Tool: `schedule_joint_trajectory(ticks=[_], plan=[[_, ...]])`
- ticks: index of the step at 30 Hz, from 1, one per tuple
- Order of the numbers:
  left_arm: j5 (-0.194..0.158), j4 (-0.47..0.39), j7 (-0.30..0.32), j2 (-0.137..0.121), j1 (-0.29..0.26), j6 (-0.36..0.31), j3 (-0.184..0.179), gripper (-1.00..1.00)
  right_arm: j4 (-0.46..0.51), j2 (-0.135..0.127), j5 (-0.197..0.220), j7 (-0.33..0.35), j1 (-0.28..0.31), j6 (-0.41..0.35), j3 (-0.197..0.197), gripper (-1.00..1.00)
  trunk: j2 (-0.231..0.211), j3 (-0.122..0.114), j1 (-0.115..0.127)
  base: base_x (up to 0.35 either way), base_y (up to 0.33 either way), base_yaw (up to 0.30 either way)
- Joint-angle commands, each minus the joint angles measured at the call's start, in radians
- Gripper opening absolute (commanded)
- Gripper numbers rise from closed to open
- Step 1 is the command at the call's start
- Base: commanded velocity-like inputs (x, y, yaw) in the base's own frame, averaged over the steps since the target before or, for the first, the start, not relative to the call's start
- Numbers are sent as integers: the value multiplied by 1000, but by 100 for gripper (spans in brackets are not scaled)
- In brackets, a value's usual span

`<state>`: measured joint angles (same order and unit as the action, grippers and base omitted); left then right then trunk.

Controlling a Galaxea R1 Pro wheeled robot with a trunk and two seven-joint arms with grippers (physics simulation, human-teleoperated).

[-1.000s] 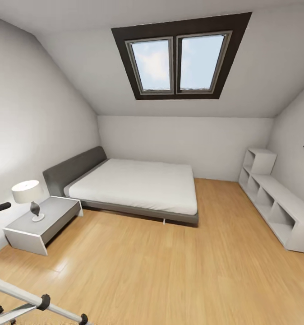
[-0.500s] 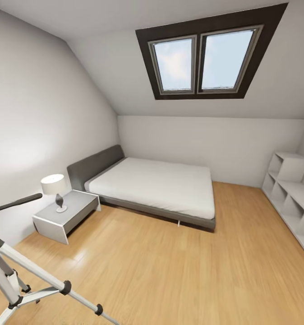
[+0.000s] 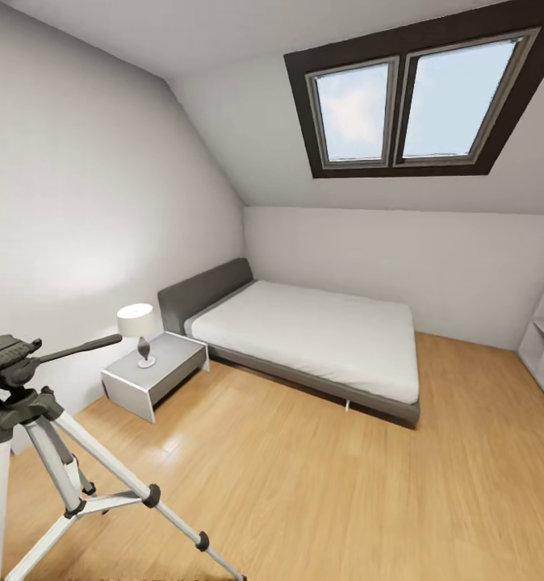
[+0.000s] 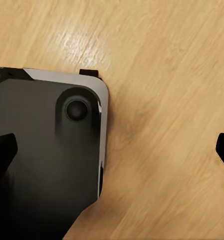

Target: Attach the digital camera to the camera tripod in the bedroom.

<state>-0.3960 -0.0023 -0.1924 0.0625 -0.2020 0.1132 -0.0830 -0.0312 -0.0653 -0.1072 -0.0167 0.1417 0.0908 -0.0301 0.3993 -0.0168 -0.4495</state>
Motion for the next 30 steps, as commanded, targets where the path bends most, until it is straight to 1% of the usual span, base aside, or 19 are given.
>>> schedule_joint_trajectory(ticks=[1,14,30], plan=[[-6,1,-3,0,0,2,-9,-100,-3,0,-10,-2,1,6,-4,100,1,0,0,78,-42,269],[-6,1,-4,-2,0,1,-9,-100,-3,1,-11,-2,1,6,-4,100,1,0,0,174,-121,269],[-7,1,-4,-2,0,3,-9,-100,-4,1,-11,-2,1,6,-4,100,1,0,0,15,-10,269]])
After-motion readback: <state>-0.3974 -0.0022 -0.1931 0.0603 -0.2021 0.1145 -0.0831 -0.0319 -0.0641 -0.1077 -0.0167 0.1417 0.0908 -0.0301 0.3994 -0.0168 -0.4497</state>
